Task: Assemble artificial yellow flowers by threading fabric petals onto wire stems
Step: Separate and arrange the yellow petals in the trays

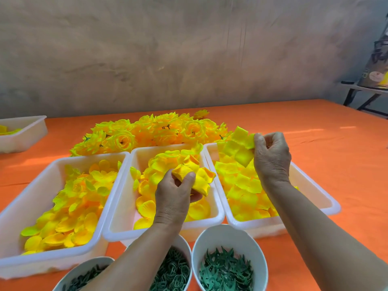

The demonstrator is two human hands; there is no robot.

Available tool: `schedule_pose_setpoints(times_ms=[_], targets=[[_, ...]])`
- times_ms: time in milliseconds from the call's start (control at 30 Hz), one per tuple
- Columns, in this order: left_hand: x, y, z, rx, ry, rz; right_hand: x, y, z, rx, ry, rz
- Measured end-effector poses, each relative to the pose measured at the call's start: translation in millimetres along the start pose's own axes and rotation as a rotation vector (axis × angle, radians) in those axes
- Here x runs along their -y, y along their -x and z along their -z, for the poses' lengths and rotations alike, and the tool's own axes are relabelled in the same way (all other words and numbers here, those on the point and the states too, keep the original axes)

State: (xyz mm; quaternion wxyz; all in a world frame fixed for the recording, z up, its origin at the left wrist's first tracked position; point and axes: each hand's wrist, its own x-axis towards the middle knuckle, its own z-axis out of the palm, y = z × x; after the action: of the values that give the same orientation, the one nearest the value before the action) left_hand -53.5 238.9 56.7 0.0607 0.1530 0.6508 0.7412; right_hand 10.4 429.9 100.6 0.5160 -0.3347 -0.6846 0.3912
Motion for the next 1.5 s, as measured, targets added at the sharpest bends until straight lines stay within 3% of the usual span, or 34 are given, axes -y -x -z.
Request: schedule_pose_setpoints(times_ms=[100, 167, 267, 333, 467, 700, 867, 1033, 1200, 1333, 1400, 1500], targets=[[-0.9, 2.7, 0.4, 0.030, 0.024, -0.010, -15.9, -4.3, 1.4, 0.214, 0.263, -0.128], [-2.1, 3.7, 0.3, 0.053, 0.029, -0.006, -17.5, 3.9, 4.3, 0.243, 0.365, -0.041], [-3.3, 3.4, -0.2, 0.077, 0.022, 0.009, -3.2, 30.2, 7.1, 0.272, 0.202, 0.248], [-3.3, 3.1, -0.7, 0.088, 0.023, 0.026, 8.7, 50.6, 6.5, 0.436, 0.098, 0.401], [-3.4, 3.0, -1.6, 0.099, 0.040, 0.061, 15.2, 76.2, 2.1, 0.790, 0.105, 0.443], [-3.1, 1.8, -0.1, 0.141, 0.023, 0.074, 11.3, 80.4, -1.2, 0.820, 0.148, 0.397], [-4.5, 1.5, -1.7, 0.137, 0.100, 0.127, 7.5, 90.4, -0.1, 0.678, 0.298, 0.628], [-8.3, 2.3, -1.4, 0.197, 0.145, 0.152, 15.1, 81.8, -3.8, 0.523, 0.107, 0.248], [-7.5, 4.6, -0.6, 0.266, 0.108, 0.110, 23.4, 82.5, -6.6, 0.578, 0.116, 0.118], [-7.6, 3.8, 2.1, 0.332, 0.156, 0.127, 25.6, 80.9, -8.2, 0.616, -0.032, -0.136], [-8.2, 2.2, 3.5, 0.342, 0.170, 0.140, 26.4, 81.5, -8.8, 0.616, -0.081, -0.179], [-9.5, -0.3, 4.1, 0.284, 0.223, 0.177, 26.7, 86.1, -7.7, 0.655, -0.045, -0.096]])
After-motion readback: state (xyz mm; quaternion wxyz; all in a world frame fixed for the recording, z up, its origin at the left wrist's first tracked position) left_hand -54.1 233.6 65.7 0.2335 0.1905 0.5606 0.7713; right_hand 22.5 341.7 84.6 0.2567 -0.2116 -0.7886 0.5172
